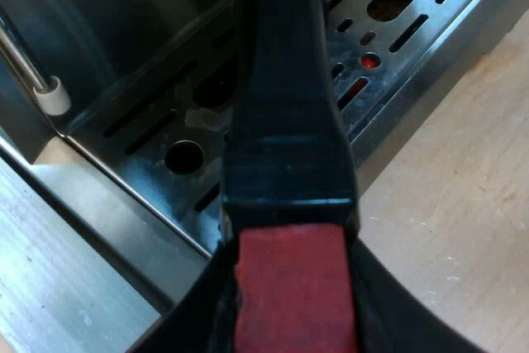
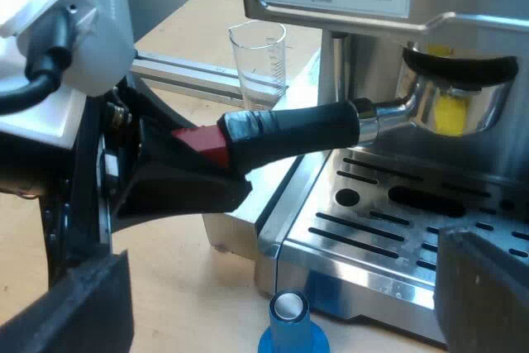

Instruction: Put the handle in the coffee machine

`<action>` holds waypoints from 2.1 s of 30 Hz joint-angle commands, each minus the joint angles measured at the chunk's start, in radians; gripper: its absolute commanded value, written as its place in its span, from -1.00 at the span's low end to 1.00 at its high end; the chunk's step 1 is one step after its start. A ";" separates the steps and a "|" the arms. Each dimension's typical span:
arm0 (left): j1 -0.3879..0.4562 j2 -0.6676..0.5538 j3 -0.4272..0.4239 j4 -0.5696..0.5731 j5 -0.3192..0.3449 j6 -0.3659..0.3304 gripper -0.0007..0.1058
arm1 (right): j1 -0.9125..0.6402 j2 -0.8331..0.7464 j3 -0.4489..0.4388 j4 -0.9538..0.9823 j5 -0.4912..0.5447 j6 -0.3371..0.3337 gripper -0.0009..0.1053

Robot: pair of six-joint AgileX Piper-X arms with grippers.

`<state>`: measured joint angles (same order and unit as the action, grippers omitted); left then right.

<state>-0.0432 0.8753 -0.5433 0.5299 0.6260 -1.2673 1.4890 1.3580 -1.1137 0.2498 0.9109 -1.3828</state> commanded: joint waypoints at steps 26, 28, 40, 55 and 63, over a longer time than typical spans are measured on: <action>0.000 -0.008 -0.009 -0.034 0.035 -0.006 -0.98 | -0.156 0.121 0.097 -0.236 -0.011 -0.009 0.23; 0.000 -0.008 -0.009 -0.034 0.035 -0.006 -0.98 | -0.157 0.121 0.117 -0.274 -0.011 -0.020 0.23; 0.000 -0.008 -0.009 -0.034 0.035 -0.014 -0.98 | -0.159 0.175 0.163 -0.532 -0.011 -0.233 0.23; 0.000 -0.008 -0.009 -0.034 0.035 -0.014 -0.98 | -0.159 0.203 0.163 -0.587 0.073 -0.261 0.23; 0.000 0.017 -0.009 -0.034 0.042 -0.014 -0.98 | -0.159 0.203 0.163 -0.588 0.073 -0.261 0.23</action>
<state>-0.0432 0.8947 -0.5433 0.5299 0.6260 -1.2673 1.3367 1.5644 -0.9504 -0.3263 0.9757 -1.6328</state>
